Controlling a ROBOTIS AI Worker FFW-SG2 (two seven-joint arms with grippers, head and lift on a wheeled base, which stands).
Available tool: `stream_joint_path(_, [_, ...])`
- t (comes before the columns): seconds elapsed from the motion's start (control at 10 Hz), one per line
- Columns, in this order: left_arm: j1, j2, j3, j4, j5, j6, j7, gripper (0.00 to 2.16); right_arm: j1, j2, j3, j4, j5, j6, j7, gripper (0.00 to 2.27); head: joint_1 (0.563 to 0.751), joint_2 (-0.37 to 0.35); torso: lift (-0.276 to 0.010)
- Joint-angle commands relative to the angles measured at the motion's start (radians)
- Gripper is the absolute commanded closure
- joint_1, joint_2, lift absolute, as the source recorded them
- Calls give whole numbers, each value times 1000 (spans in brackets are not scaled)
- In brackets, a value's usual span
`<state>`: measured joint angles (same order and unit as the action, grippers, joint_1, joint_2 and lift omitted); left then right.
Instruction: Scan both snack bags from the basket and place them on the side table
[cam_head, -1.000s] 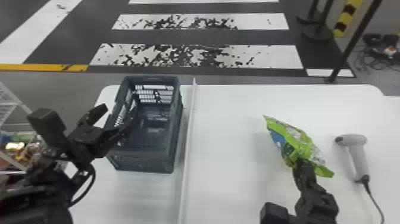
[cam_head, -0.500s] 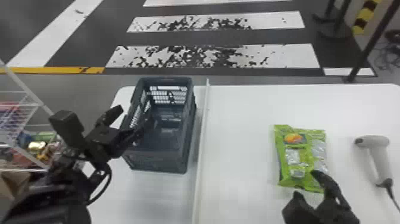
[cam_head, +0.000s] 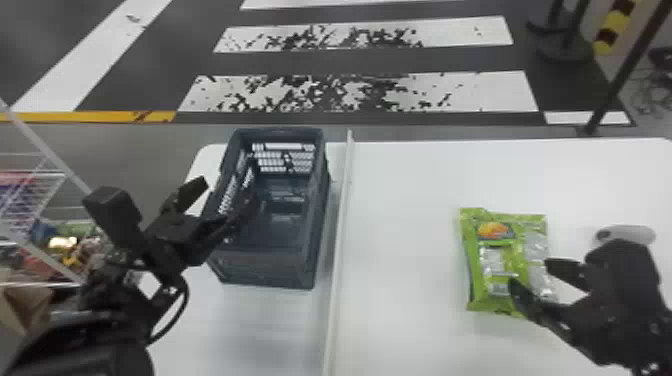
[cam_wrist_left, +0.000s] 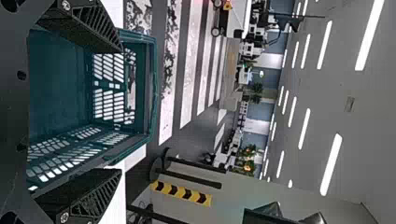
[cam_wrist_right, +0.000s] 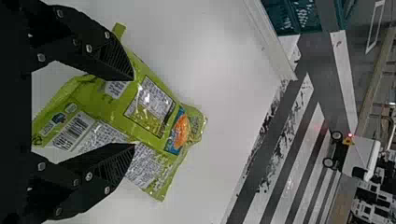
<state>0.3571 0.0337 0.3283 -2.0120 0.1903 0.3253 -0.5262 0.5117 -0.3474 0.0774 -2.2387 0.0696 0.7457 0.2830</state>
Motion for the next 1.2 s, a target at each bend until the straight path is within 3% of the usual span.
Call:
stream_joint_path(0.0, [2,0,0,-1,0,2,0,87,-32,47,-30,8,-25,2,-2,2105,695,116,-75])
stream_joint_path(0.1, [2,-2,-2,-2,0,-1,0,87,-51,76,-28,28,-25,-1,-1,2253,695,107,-75])
stream_joint_path(0.5, [6,-3,0,1,0,-1,-3,87,-131,162,-27,165,-14,-10,16,2253,695,119,-75])
stream_joint_path(1.1, [6,-3,2,25,0,-13,-5,87,-151,174,-8,361,10,-130,25,2253,695,119,-75])
